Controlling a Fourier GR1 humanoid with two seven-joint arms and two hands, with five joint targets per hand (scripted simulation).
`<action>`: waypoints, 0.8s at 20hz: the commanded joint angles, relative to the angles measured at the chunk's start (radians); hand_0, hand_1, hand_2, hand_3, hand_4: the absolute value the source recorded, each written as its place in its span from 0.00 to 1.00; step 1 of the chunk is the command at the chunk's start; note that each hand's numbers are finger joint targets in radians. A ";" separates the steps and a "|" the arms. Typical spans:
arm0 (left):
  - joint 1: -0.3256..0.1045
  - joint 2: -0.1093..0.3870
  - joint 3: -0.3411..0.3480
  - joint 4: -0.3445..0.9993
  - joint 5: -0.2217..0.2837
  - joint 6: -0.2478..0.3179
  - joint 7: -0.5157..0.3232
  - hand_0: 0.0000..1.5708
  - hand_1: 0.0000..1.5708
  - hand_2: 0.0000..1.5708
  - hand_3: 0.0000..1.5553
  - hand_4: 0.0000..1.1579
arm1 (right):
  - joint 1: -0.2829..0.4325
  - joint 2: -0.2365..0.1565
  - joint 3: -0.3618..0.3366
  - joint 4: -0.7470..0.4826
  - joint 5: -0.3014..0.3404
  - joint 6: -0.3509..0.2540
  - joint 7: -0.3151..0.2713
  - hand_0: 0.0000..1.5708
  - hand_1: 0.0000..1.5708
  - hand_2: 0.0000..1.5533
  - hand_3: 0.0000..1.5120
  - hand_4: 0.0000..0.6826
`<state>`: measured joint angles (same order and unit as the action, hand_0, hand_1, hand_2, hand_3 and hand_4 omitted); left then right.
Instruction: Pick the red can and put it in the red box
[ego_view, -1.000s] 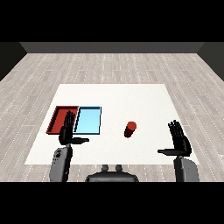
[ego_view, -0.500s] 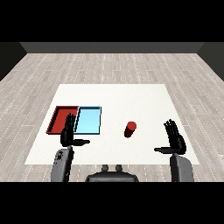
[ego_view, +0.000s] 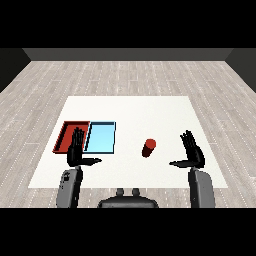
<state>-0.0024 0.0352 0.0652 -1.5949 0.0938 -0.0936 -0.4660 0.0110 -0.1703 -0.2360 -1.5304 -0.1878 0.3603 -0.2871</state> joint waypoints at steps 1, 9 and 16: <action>0.020 -0.009 -0.001 -0.007 0.004 0.003 -0.020 0.00 0.00 0.00 0.00 0.00 | -0.061 0.027 0.031 -0.017 -0.007 -0.050 0.111 0.00 0.00 0.00 0.00 0.00; 0.009 0.016 0.015 -0.021 0.002 0.003 0.013 0.00 0.00 0.00 0.00 0.00 | -0.063 0.079 0.047 0.138 -0.024 -0.022 -0.004 0.00 0.00 0.00 0.00 0.00; 0.008 -0.002 -0.008 0.012 -0.001 -0.005 -0.013 0.00 0.00 0.00 0.00 0.00 | -0.070 0.107 0.090 0.173 -0.006 -0.047 -0.017 0.00 0.00 0.00 0.00 0.00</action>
<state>0.0164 0.0430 0.0757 -1.6216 0.1101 -0.0964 -0.4513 -0.0642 -0.0769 -0.1680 -1.3363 -0.1843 0.3272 -0.3298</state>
